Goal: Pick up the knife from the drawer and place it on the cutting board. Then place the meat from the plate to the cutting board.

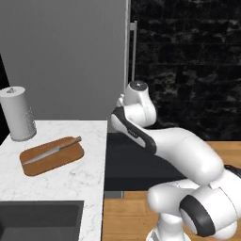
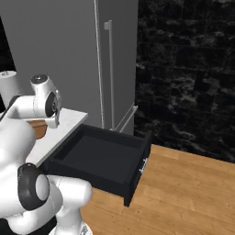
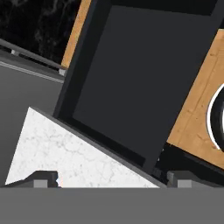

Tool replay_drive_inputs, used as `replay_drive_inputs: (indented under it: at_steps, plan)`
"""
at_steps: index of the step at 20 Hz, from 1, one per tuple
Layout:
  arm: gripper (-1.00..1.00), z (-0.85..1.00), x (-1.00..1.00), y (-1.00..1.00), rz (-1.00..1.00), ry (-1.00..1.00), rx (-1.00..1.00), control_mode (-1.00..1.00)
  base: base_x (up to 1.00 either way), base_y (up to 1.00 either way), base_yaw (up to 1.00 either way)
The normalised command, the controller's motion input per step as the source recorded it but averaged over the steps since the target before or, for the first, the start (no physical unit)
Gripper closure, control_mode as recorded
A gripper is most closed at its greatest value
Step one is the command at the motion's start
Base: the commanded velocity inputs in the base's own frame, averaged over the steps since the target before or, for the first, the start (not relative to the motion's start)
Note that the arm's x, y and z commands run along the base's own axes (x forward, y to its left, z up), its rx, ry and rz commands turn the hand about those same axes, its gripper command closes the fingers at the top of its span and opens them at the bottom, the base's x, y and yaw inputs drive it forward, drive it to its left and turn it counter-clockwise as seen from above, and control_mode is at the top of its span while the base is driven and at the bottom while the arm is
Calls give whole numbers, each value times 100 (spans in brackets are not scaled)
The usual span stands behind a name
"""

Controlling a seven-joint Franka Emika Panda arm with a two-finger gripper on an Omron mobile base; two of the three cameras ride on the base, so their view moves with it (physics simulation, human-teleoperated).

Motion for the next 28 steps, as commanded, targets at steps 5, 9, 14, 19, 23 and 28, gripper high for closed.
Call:
replay_drive_inputs:
  at_steps: [5, 9, 14, 19, 23, 28]
  plan:
    - [-100, -3, -17, -3, 0, 1, 0, 100, -13, -8, 0]
    - [-100, 0, 0, 0, 0, 0, 0, 100, -74, -38, 54]
    - [-100, 0, 0, 0, 0, 0, 0, 100, -28, -5, 89]
    - [-100, 0, 0, 0, 0, 0, 0, 100, -10, 0, 100]
    - [-100, 0, 0, 0, 0, 0, 0, 100, -8, 0, 100]
    - [-100, 0, 0, 0, 0, 0, 0, 100, -12, 0, 100]
